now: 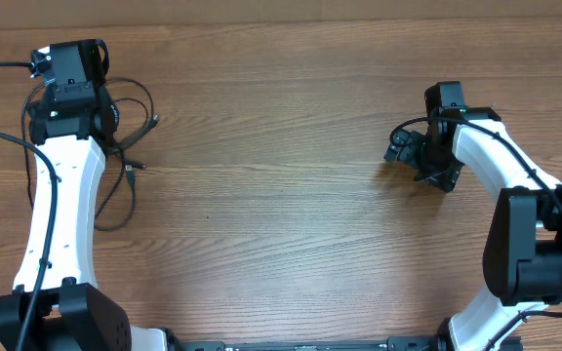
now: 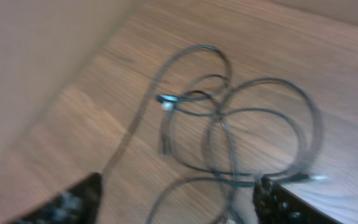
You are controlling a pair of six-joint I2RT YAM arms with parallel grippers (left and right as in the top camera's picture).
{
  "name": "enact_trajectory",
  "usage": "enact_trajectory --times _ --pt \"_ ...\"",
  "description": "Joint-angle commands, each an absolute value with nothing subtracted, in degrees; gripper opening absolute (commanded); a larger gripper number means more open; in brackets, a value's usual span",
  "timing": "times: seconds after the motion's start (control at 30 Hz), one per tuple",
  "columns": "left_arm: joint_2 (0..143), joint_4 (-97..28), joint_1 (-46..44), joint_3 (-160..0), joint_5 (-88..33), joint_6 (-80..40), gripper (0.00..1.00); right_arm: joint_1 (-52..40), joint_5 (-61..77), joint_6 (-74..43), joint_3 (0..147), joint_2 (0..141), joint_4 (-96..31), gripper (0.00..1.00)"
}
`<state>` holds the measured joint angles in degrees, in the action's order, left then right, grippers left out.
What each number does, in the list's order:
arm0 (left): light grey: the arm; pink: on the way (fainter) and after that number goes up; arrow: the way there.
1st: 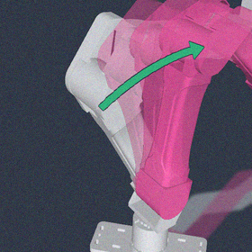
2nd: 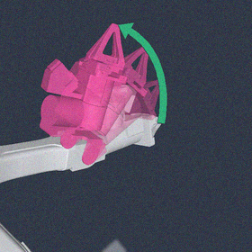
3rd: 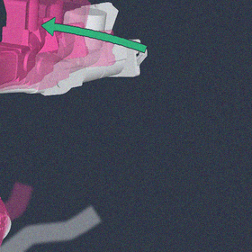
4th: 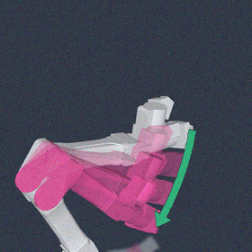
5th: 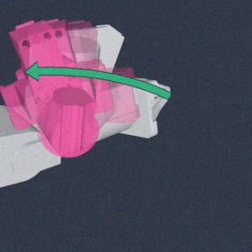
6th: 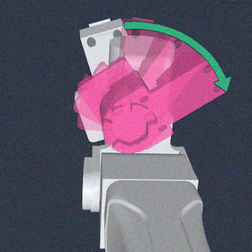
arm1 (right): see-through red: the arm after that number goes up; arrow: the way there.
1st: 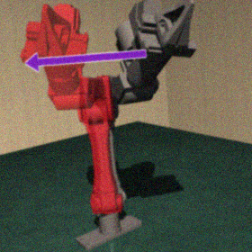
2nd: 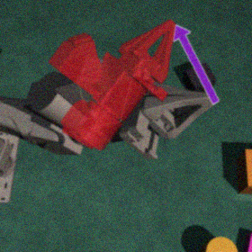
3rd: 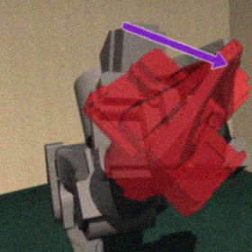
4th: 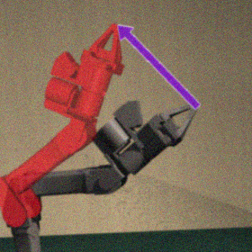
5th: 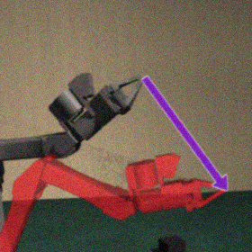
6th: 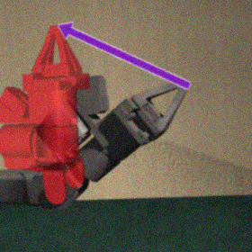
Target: Untangle cables
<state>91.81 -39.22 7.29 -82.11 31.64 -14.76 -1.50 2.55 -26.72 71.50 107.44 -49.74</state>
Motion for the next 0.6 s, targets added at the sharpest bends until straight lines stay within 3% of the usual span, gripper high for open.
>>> enact_trajectory --times 0.0,0.23,0.57 --pt "91.48 -39.33 7.97 -82.59 21.32 -15.46 1.00 -1.37 1.98 -26.50 72.40 107.39 -49.58 1.00" --pt "91.48 -44.62 7.84 -82.59 4.36 -15.46 1.00 -1.37 1.98 -26.50 72.40 107.39 -49.58 1.00" --pt "91.48 -45.19 7.86 -82.59 3.40 -15.46 1.00 -1.37 2.00 -26.50 72.40 107.39 -49.58 1.00"
